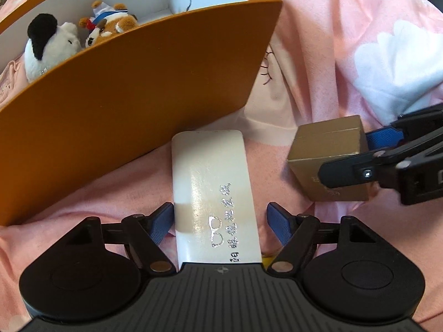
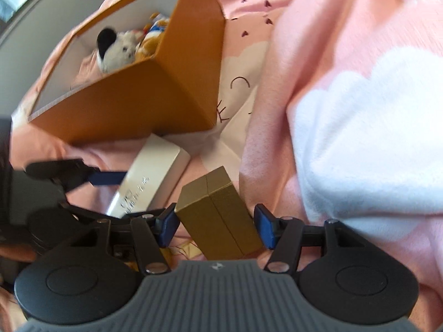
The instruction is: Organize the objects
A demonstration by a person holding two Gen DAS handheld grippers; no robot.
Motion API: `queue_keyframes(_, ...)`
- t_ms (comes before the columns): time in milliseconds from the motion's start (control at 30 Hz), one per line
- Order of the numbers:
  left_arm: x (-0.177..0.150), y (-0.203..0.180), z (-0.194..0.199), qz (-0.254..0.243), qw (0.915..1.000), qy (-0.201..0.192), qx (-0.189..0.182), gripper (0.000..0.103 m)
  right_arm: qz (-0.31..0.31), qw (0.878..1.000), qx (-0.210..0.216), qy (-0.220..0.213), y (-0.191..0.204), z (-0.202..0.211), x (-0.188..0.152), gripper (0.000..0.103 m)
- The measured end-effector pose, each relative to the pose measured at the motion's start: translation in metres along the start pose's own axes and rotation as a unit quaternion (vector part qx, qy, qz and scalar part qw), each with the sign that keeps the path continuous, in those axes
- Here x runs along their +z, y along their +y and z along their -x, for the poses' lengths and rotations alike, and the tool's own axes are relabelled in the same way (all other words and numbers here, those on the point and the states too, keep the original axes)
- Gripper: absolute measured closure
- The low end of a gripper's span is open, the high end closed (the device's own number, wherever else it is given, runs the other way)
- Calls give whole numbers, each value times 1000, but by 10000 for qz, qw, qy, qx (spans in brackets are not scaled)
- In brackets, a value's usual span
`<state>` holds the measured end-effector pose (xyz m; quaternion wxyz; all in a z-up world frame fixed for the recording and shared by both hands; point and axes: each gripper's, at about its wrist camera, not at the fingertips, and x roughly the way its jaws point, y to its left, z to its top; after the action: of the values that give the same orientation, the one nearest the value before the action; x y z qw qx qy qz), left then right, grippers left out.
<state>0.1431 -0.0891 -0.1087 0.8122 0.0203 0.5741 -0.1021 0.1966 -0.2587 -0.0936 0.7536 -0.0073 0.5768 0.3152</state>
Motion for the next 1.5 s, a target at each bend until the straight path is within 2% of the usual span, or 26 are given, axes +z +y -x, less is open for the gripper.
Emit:
queue_keyframes(67, 0, 3, 0, 66, 10000, -37, -1, 29, -100, 9999, 72, -7, -2, 1, 0, 42)
queue_keyframes(133, 0, 7, 0, 140, 9998, -75, -70, 32, -91, 9999, 78, -20, -1, 1, -1, 42)
queue_keyframes(600, -6, 22, 10, 412, 9985, -178, -307, 33, -181, 9996, 194, -83, -4, 0, 0, 42)
queue_keyframes(700, -9, 31, 19, 618, 9965, -285, -485, 33, -82, 9998, 145, -90, 0, 1, -2, 42)
queue_keyframes(800, -12, 42, 29, 922, 9915, -385, -830, 34, -12, 9998, 80, -158, 3, 4, -3, 44)
queue_keyframes(833, -4, 44, 31, 1003, 9898, -420, -919, 34, -6, 9998, 56, -210, 3, 6, -4, 45)
queue_keyframes(900, -5, 44, 39, 1042, 9879, -529, -1017, 34, -9, 9996, 53, -275, 4, 8, -4, 45)
queue_keyframes(967, 10, 50, 49, 1047, 9868, -650, -1052, 34, -54, 9994, 80, -345, 5, 13, -5, 46)
queue_keyframes(1200, 6, 52, 83, 1056, 9802, -1160, -1206, 35, -59, 9971, 182, -741, 19, 41, -4, 46)
queue_keyframes(1367, 13, 54, 120, 1000, 9717, -1658, -1357, 35, 48, 9931, 244, -1145, 32, 68, 3, 46)
queue_keyframes(1500, 32, 56, 153, 856, 9650, -2033, -1420, 35, 217, 9876, 240, -1535, 44, 92, 15, 46)
